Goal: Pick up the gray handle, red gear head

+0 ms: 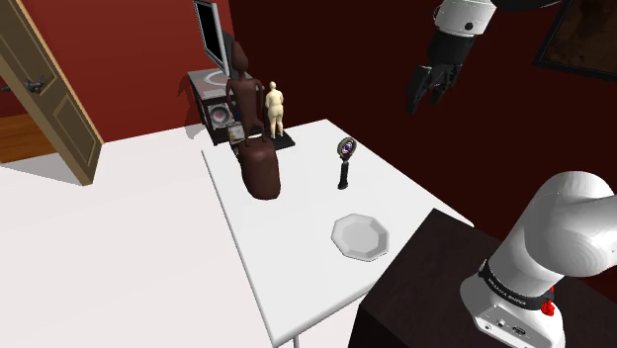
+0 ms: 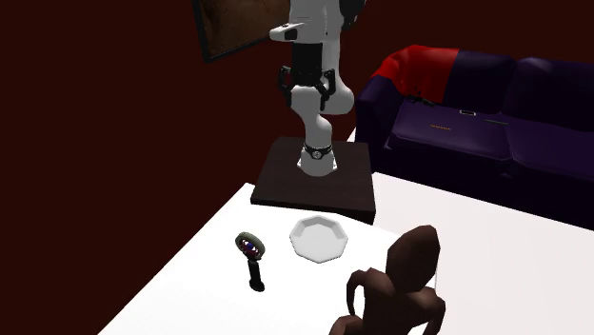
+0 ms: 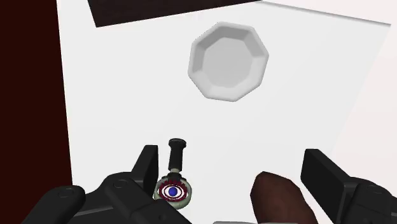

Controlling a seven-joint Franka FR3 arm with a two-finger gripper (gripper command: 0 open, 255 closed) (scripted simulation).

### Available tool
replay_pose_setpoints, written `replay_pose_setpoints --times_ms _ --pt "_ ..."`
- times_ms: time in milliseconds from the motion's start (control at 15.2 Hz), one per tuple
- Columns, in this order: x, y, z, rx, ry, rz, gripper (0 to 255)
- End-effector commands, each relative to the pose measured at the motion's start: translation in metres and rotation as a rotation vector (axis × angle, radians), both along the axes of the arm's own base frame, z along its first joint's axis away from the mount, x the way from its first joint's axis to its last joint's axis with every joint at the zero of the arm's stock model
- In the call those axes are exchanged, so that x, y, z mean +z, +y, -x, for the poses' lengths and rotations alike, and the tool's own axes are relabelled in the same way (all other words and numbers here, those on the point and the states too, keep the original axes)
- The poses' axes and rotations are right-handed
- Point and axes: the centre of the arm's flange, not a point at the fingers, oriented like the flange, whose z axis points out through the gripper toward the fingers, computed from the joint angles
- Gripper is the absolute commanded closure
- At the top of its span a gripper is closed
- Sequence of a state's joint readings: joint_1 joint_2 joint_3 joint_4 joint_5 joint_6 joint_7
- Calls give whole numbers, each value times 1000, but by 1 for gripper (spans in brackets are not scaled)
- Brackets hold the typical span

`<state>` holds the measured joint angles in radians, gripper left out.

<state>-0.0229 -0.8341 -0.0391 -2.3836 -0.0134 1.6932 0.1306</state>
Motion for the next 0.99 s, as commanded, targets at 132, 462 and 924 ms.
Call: replay_pose_setpoints --times_ms 132,462,924 --pt "-15 -20 -12 102 2 6 0" --pt "-51 -65 -49 355 7 20 0" --pt "-102 -109 -117 711 14 40 0"
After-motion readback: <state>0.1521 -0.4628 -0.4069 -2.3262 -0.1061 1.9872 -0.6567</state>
